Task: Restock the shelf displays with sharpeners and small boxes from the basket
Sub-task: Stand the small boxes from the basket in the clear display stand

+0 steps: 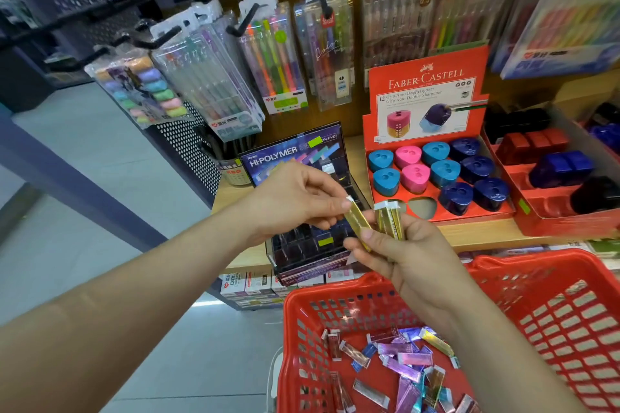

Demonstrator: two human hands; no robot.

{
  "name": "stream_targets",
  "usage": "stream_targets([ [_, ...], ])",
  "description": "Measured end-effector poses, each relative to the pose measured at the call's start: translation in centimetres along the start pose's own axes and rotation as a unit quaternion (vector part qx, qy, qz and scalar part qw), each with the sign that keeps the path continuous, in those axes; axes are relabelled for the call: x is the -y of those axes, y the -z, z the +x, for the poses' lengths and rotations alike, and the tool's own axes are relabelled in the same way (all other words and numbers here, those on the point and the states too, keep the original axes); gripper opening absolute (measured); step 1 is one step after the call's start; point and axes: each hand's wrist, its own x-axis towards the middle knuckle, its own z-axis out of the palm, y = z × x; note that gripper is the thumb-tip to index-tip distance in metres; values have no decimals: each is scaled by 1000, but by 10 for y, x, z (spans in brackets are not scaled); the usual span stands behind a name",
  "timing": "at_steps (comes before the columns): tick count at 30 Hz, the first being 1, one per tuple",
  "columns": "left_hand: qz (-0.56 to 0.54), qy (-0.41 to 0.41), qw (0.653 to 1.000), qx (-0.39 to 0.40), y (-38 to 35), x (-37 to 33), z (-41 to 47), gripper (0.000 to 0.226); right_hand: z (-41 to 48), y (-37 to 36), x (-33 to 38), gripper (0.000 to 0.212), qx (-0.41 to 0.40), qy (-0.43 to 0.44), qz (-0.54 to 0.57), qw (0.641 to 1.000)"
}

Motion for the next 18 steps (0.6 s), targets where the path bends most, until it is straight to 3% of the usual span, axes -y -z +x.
stream_targets([
  [3, 1, -27, 997, -75, 14, -2, 0, 10, 1, 1, 1, 17, -15, -8, 24, 1000],
  [6, 118, -66, 969, -206, 43, 2, 3, 3, 1, 6, 4, 24, -20, -30, 73, 997],
  [8, 195, -77, 946, -248, 55, 12, 5, 4, 0, 8, 4, 26, -6, -35, 68, 997],
  [12, 328, -91, 906, -253, 54, 32, 7, 6, -1, 8, 3, 26, 17, -34, 44, 998],
  [18, 373, -116, 887, -248, 52, 51, 15, 7, 2, 8, 0, 24, 22, -26, 27, 999],
])
